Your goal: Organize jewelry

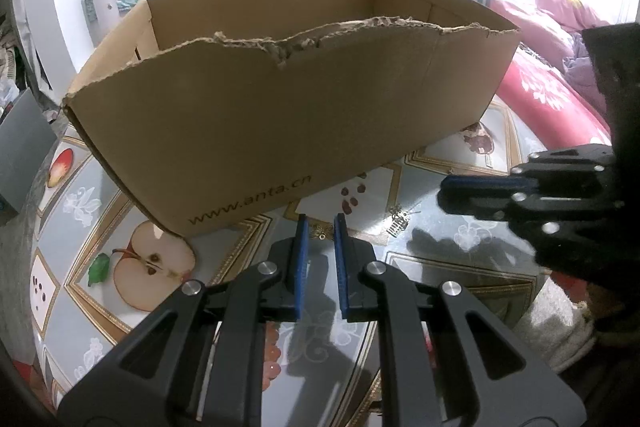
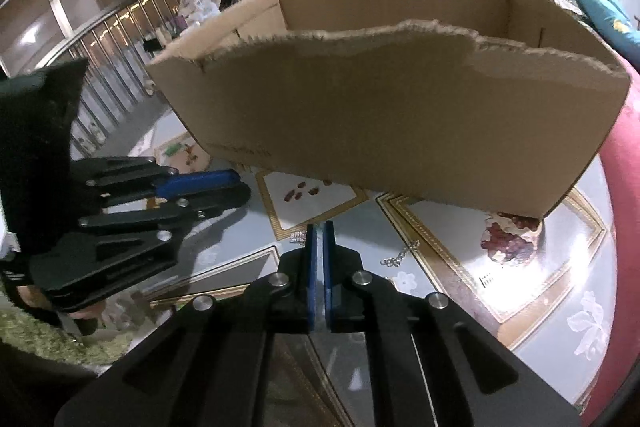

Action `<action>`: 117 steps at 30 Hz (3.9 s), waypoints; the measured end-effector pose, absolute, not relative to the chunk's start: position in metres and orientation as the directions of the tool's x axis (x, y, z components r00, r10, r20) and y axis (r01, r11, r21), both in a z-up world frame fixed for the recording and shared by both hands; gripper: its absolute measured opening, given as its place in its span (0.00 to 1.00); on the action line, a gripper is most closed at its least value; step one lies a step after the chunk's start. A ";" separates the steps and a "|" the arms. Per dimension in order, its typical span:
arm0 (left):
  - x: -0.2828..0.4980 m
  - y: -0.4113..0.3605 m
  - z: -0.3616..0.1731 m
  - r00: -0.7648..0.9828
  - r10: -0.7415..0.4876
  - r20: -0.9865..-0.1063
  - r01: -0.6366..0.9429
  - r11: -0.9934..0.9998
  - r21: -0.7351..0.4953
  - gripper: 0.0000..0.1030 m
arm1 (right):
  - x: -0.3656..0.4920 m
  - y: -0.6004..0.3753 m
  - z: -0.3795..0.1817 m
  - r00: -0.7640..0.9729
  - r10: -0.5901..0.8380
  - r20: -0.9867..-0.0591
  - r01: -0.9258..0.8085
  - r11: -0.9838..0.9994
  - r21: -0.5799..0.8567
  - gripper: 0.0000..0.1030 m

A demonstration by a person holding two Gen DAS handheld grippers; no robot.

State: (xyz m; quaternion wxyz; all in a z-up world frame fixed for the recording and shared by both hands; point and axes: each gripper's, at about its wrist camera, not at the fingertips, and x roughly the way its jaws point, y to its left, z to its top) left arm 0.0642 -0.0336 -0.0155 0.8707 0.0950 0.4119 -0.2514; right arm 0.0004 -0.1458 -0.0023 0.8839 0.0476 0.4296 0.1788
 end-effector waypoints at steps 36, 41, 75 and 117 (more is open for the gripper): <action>0.064 -0.033 -0.015 0.534 -0.353 -0.768 0.514 0.857 -0.038 0.11 | -0.005 -0.115 -0.017 0.500 0.348 -0.793 -0.399 0.905 0.146 0.02; 0.063 -0.033 -0.016 0.534 -0.353 -0.768 0.515 0.856 -0.036 0.11 | -0.017 -0.125 -0.002 0.522 0.359 -0.774 -0.401 0.904 0.149 0.01; 0.053 -0.025 0.002 0.569 -0.359 -0.740 0.511 0.859 -0.024 0.11 | -0.009 -0.139 0.020 0.571 0.397 -0.718 -0.388 0.902 0.190 0.03; 0.209 -0.078 0.072 0.454 -0.533 -0.714 0.529 0.806 -0.265 0.12 | 0.191 -0.221 0.084 0.560 0.392 -0.730 -0.155 0.915 0.372 0.05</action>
